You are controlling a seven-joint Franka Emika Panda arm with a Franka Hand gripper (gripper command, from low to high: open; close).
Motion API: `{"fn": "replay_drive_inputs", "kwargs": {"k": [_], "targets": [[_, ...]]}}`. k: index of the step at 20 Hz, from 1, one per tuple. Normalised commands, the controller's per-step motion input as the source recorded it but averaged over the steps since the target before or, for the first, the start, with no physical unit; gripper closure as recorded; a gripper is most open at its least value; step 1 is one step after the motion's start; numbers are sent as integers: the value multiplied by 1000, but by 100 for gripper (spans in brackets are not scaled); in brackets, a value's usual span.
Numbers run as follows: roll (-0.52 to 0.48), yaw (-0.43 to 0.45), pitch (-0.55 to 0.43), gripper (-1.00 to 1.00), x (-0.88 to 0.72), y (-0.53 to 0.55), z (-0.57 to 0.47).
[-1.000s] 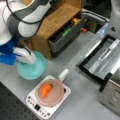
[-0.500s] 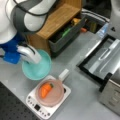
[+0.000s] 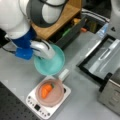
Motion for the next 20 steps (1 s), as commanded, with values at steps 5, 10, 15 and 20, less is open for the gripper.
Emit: {"fn": "replay_drive_inputs", "kwargs": {"k": [5,10,15,20], "targets": [[-170,-16,-480,100,-963,485,-160],[-98,-70,-453,100,-782,293,-189],[8,-66,-341,100,-590,221,-136],[85,-48,-248,100,-350,166,-84]]}}
